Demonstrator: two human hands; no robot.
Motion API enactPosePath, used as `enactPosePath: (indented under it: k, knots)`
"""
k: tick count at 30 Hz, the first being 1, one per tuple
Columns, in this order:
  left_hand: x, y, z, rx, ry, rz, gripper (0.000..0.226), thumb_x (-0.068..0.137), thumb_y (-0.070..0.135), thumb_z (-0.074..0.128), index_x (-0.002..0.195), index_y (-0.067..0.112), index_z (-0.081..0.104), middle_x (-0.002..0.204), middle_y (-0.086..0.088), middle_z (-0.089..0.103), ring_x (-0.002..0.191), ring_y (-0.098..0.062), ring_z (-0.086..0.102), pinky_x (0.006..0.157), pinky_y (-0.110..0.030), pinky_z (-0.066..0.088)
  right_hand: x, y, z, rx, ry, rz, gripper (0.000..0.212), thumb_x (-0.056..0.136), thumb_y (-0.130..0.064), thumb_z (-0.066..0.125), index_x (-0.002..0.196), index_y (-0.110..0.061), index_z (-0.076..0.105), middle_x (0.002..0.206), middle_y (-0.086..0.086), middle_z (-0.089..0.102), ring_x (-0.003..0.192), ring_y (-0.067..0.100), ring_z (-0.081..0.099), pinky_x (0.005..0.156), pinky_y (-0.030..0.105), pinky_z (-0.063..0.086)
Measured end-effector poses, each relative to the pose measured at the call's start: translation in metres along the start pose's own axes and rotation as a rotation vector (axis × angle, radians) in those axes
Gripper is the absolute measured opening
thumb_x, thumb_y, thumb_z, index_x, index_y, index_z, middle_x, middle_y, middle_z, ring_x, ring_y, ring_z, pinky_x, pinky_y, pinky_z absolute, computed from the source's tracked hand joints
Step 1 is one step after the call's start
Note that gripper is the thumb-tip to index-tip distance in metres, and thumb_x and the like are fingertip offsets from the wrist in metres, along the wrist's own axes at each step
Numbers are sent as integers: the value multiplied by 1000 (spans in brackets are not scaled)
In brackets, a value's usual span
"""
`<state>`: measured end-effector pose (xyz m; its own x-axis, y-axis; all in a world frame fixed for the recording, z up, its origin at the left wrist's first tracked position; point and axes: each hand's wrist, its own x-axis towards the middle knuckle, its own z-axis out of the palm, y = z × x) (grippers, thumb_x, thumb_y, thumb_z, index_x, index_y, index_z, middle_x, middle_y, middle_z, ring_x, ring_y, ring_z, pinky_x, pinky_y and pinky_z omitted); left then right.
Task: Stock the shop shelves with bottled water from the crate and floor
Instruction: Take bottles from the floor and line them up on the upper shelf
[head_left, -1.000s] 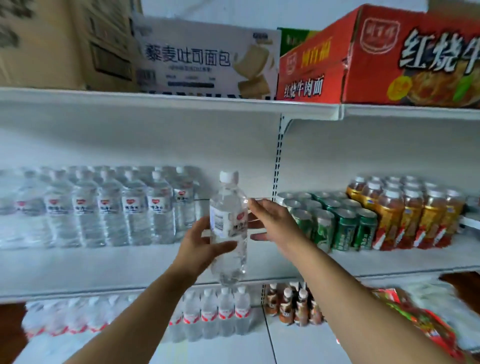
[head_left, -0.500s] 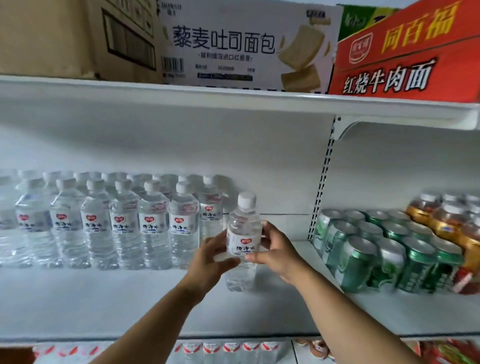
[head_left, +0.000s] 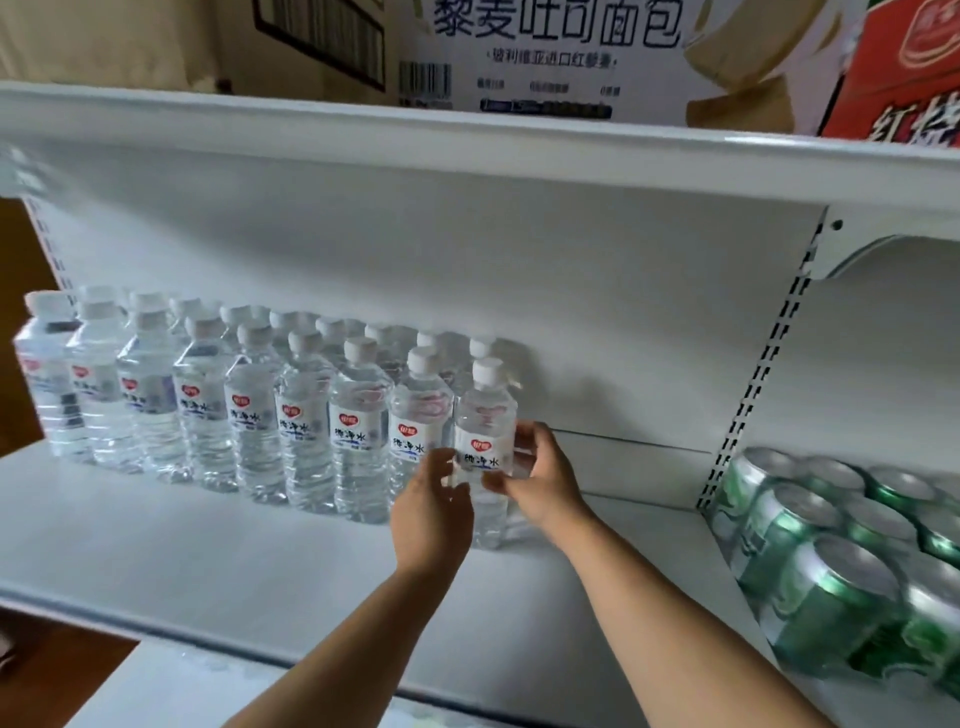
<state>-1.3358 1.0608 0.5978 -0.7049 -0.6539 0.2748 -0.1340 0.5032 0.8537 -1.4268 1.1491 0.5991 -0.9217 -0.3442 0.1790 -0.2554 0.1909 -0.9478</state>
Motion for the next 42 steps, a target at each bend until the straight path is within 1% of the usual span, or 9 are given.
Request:
enactPosePath:
  k: [6, 16, 20, 24, 26, 31, 35, 37, 42]
  knots:
    - [2, -7, 2, 39, 3, 17, 46, 87, 9, 53, 130, 24, 51, 121, -3, 56, 96, -21, 64, 80, -30, 45, 10, 1, 11, -59, 35, -57, 63, 59, -3, 83, 105, -25, 46, 117, 3, 58, 100, 12, 56, 88, 21, 42]
    - [-24, -4, 3, -98, -68, 126, 32, 85, 3, 55, 116, 12, 58, 108, -6, 62, 73, -10, 57, 68, -19, 40, -29, -1, -11, 23, 108, 31, 69, 72, -4, 76, 132, -18, 43, 134, 2, 47, 111, 12, 50, 100, 30, 43]
    - [-63, 18, 34, -254, -307, 273, 29, 84, 1, 55, 112, 10, 60, 103, -3, 61, 77, -10, 60, 66, -9, 43, -92, 2, -66, 111, 314, 41, 51, 79, 2, 67, 124, -15, 49, 126, -1, 51, 114, 13, 51, 97, 26, 43]
    - [-138, 55, 80, -452, -585, 367, 29, 82, 6, 58, 111, 9, 59, 102, -5, 63, 86, -16, 63, 75, -26, 50, -188, 9, -136, 122, 563, 75, 43, 82, 8, 60, 116, -15, 51, 116, 1, 55, 107, 11, 53, 93, 25, 45]
    - [-183, 75, 99, -498, -706, 378, 29, 82, 8, 57, 111, 9, 60, 103, -6, 64, 89, -18, 63, 76, -24, 49, -244, 16, -170, 57, 676, 121, 39, 83, 6, 60, 114, -17, 51, 115, 3, 56, 108, 13, 54, 92, 24, 45]
    - [-320, 112, 139, -530, -1063, 510, 39, 75, 20, 52, 111, 9, 61, 100, -3, 65, 91, -19, 62, 80, -29, 49, -399, 42, -239, 14, 1030, 280, 31, 84, 1, 62, 107, -18, 55, 104, -3, 59, 95, 10, 55, 90, 31, 45]
    - [-426, 122, 166, -446, -1286, 563, 37, 76, 23, 54, 111, 11, 60, 99, -1, 65, 94, -21, 63, 82, -34, 51, -509, 77, -273, 62, 1255, 458, 29, 83, 4, 62, 102, -18, 55, 111, 5, 58, 102, 19, 53, 92, 35, 46]
    - [-478, 120, 180, -385, -1396, 533, 35, 79, 20, 58, 113, 12, 60, 102, -1, 64, 98, -21, 62, 85, -35, 50, -561, 98, -293, 57, 1308, 554, 28, 84, -1, 63, 107, -16, 55, 111, 1, 58, 105, 16, 54, 99, 36, 46]
    - [-604, 83, 232, -152, -1587, 496, 31, 83, 19, 61, 114, 14, 60, 105, 7, 60, 100, -15, 58, 88, -26, 43, -672, 173, -331, 49, 1262, 847, 38, 86, -15, 64, 122, -19, 53, 115, -12, 52, 109, 6, 50, 92, 20, 42]
